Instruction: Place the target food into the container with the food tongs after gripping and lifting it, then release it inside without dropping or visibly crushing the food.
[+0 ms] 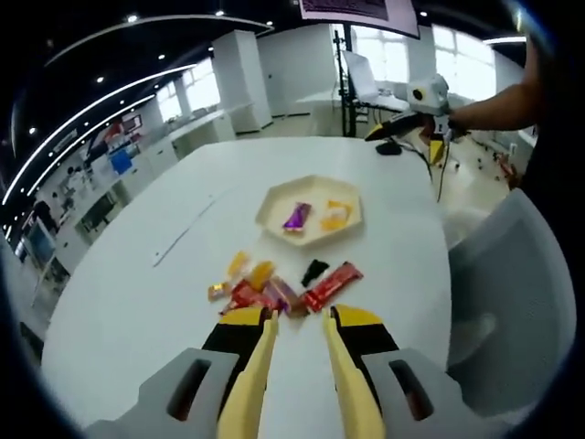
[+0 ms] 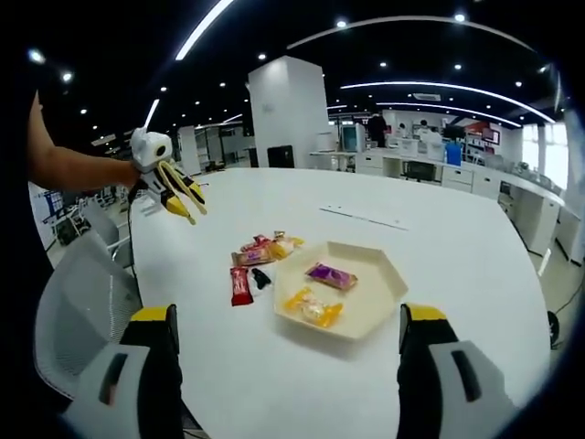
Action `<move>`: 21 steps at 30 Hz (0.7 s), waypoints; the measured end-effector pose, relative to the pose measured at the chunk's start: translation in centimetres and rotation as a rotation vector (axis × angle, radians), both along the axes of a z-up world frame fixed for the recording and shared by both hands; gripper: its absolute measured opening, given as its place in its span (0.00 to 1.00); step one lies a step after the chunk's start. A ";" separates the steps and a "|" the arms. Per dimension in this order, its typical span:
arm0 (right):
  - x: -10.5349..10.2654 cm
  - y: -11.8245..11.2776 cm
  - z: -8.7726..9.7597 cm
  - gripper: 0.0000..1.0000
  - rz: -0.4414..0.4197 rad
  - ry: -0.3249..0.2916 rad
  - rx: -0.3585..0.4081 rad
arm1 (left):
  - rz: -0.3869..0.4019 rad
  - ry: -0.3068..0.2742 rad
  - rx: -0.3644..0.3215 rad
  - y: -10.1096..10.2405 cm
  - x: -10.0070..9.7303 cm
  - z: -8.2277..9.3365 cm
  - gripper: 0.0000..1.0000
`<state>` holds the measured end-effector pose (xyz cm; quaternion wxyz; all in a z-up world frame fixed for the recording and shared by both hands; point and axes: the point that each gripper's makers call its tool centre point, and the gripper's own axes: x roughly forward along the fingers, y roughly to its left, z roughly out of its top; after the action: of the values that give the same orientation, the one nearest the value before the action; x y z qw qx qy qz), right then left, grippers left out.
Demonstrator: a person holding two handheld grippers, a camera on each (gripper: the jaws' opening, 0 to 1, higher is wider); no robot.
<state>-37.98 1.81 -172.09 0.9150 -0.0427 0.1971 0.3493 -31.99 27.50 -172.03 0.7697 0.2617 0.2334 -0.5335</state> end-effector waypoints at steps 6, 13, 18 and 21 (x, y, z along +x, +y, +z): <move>-0.5 -0.2 -0.1 0.99 -0.007 0.002 0.011 | -0.078 -0.006 0.028 -2.5 0.1 -1.4 0.23; -1.0 -0.4 -0.2 0.99 -0.014 -0.001 0.027 | -0.163 0.001 0.053 -4.6 0.1 -2.7 0.24; -1.3 -0.9 -0.8 0.99 -0.025 0.008 0.036 | -0.235 0.002 0.083 -6.0 0.4 -4.3 0.24; -1.6 -1.1 -1.1 0.99 -0.033 0.015 0.042 | -0.258 0.021 0.091 -6.8 0.5 -5.0 0.24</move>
<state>-39.53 0.66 -173.24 0.9199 -0.0178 0.1972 0.3386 -31.46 20.75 -176.98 0.6796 0.3184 0.2299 -0.6196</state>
